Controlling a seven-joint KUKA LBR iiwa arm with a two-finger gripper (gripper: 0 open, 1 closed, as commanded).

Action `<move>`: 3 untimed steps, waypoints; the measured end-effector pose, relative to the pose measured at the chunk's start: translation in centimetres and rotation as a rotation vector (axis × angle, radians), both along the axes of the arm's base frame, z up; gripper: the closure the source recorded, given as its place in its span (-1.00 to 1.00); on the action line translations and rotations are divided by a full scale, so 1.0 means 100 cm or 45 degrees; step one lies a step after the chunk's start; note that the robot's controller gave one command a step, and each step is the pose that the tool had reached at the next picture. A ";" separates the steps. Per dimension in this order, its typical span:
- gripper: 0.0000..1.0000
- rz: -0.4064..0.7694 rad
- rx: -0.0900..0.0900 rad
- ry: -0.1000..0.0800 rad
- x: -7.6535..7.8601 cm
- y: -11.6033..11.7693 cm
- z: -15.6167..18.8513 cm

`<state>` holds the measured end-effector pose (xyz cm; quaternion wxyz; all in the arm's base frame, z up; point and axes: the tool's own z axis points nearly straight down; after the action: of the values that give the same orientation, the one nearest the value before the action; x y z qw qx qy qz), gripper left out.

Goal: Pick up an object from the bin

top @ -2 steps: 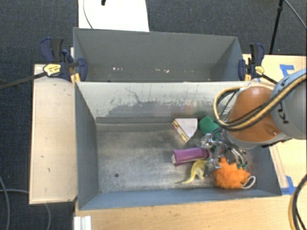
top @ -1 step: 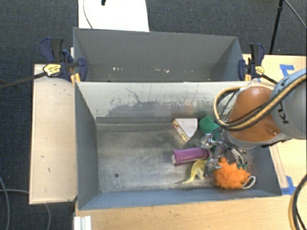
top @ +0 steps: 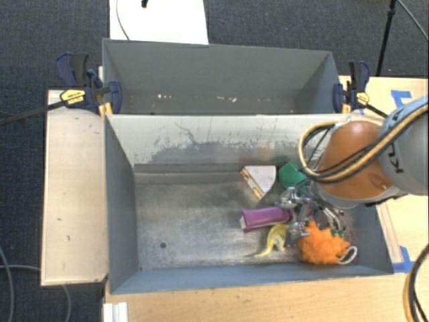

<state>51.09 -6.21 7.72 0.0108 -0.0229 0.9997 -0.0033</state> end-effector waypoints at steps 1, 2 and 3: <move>1.00 0.000 0.000 0.000 0.000 0.000 0.000; 1.00 0.000 0.000 0.000 0.000 0.000 0.000; 1.00 0.000 0.000 0.000 0.000 0.000 0.001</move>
Offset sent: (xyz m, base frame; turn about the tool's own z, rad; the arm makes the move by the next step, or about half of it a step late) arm 0.0000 0.0000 0.0000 0.0000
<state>51.06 -6.19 7.79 0.0108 -0.0230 0.9997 -0.0032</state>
